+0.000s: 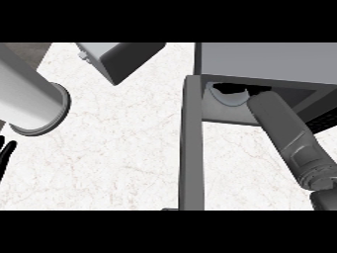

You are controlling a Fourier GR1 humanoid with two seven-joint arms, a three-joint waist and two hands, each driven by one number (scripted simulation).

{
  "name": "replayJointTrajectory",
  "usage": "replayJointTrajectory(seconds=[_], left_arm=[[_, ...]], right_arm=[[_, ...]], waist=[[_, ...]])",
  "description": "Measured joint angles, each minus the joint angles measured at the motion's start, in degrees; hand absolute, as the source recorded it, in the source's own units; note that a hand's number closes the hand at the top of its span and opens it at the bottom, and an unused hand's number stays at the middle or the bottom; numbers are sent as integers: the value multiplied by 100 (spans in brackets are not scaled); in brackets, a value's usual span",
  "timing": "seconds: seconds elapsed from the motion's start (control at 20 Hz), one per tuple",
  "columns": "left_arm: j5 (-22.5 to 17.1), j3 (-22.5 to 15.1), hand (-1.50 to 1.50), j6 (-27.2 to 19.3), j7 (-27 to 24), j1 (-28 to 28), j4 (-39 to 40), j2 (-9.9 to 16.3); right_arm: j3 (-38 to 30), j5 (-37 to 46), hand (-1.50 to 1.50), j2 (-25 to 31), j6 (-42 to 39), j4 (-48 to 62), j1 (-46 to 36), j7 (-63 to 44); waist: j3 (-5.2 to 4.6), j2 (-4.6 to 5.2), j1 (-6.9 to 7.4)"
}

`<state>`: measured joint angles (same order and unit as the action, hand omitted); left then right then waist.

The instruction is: Pick up the milk, place it into the microwave and close the microwave

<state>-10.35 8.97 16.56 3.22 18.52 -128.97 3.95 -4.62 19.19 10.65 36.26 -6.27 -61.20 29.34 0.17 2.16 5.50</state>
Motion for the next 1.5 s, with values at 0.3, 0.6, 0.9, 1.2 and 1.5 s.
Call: replayJointTrajectory(seconds=[0.3,0.6,0.9,1.2,1.5], left_arm=[[58,-53,-150,-7,29,-22,-68,-27],[257,-163,-150,53,-110,172,-97,-109],[307,-205,-150,59,-105,203,-123,-153],[517,-429,-150,-3,-126,330,-231,-294],[643,-597,-150,-110,22,373,-394,-335]], right_arm=[[-89,-40,-150,-154,150,49,-180,-88],[-289,-189,-150,-97,329,-5,-103,19],[-399,-248,-150,-1,342,-41,-38,198],[-543,-337,-150,190,288,-124,99,501],[-731,-503,-150,350,-221,-156,183,728]], waist=[[-1,-12,-18],[-3,-36,-73],[5,-28,-115],[18,-9,-140],[30,-12,-175]])
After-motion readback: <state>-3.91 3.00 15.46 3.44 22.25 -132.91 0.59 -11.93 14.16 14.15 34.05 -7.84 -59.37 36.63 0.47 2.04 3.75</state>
